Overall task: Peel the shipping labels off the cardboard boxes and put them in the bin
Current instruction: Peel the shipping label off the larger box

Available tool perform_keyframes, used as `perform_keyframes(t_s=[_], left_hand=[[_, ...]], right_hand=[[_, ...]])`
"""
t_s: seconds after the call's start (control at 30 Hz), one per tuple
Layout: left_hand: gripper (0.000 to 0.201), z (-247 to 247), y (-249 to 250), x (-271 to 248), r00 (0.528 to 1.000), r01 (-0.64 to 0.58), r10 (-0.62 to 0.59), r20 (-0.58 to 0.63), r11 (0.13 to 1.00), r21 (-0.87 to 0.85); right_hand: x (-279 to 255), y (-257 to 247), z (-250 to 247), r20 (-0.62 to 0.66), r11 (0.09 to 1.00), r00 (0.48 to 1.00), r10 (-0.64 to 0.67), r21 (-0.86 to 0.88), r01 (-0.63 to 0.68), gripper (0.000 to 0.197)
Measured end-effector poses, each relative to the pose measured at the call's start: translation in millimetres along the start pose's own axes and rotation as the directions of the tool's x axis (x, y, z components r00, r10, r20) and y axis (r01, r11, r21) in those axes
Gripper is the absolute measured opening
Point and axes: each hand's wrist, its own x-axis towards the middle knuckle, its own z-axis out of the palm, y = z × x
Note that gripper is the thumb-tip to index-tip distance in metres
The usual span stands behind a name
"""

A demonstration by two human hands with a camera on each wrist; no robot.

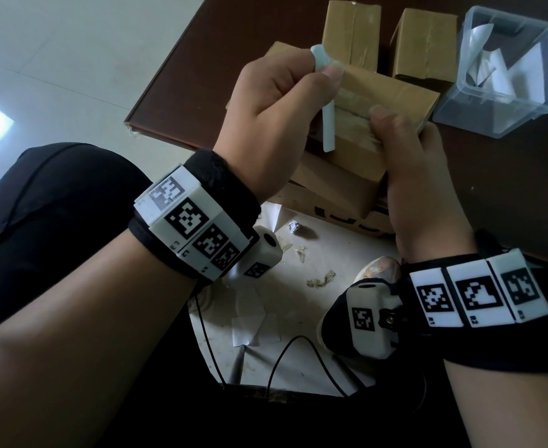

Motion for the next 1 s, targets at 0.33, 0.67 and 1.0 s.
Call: perform_keyframes(t_s=[0.33,0.67,1.0], left_hand=[[0.042,0.4,4.2,-1.6,1.000,0.012,-0.012,0.010,1.000,0.007],[0.044,1.0,4.4,-1.6,1.000,0.016,-0.016,0.007,1.000,-0.001],[0.044,1.9,3.5,-2.4,1.000,0.018,-0.018,-0.002,0.999,-0.035]], right_hand=[[-0.8,-0.6,0.4,-0.001,1.000,1.000,0.004,0.006,-0.004,0.062],[-0.8,-0.6,0.4,-0.012,1.000,1.000,0.008,0.007,-0.008,0.067],[-0.9,-1.3,-0.1,-0.023,1.000,1.000,0.006,-0.013,-0.006,0.064]])
